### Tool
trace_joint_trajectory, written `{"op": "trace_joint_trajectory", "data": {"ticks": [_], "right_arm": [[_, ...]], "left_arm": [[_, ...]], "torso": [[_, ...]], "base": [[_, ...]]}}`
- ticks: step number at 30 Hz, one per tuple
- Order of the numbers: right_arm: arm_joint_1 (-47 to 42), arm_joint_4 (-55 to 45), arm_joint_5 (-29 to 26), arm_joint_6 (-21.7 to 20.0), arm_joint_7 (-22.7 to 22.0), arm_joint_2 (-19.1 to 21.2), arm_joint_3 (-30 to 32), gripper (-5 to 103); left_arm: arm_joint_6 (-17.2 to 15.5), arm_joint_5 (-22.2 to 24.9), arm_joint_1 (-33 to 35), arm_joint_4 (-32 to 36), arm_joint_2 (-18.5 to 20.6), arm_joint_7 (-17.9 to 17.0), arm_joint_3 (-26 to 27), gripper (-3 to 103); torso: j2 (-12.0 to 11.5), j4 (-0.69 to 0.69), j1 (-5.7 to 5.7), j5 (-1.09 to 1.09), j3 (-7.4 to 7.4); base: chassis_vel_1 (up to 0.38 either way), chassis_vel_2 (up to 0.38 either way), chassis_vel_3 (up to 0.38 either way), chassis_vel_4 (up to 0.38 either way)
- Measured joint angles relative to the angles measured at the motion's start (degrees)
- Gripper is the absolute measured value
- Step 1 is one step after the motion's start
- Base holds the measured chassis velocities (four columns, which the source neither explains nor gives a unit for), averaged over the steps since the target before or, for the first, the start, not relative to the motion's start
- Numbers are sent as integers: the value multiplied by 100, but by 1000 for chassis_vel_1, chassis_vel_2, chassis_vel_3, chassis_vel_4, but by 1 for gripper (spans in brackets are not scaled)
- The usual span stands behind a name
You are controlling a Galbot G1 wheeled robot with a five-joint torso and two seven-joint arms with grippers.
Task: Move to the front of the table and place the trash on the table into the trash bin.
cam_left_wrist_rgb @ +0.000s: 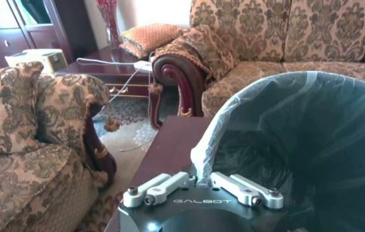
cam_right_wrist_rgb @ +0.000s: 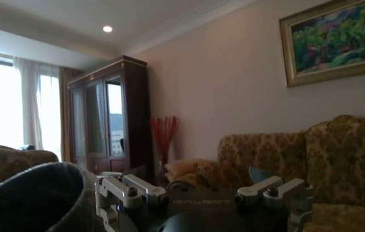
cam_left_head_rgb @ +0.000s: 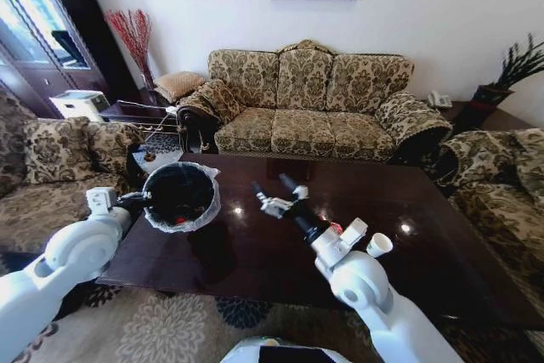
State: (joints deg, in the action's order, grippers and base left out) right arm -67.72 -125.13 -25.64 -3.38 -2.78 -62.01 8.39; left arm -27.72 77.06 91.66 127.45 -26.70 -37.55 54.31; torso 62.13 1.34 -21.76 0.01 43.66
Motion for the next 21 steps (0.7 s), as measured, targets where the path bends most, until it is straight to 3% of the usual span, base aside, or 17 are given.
{"op": "trace_joint_trajectory", "data": {"ticks": [5, 7, 14, 21], "right_arm": [[-232, 578, 548, 41, -185, -83, 302, 100], [-285, 1259, 881, 107, -462, -232, 413, 100], [-224, 2551, 719, 13, -847, -401, 584, 100], [-5, 3427, 371, 107, -777, -357, 860, 100]], "left_arm": [[-24, 356, -114, 66, 105, -87, 222, 0], [-37, 609, -135, 141, 144, -146, 427, 0], [-77, 724, -15, 416, 27, -159, 545, 0], [-79, 665, 3, 526, -91, -114, 477, 0]], "torso": [[0, -2, 0, 0, 0], [0, 1, 0, 1, 0], [0, 0, 0, -1, 0], [0, 0, -1, -1, 0]], "base": [[0, 0, 0, 0], [0, 0, 0, 0], [0, 0, 0, 0], [0, 0, 0, 0]]}}
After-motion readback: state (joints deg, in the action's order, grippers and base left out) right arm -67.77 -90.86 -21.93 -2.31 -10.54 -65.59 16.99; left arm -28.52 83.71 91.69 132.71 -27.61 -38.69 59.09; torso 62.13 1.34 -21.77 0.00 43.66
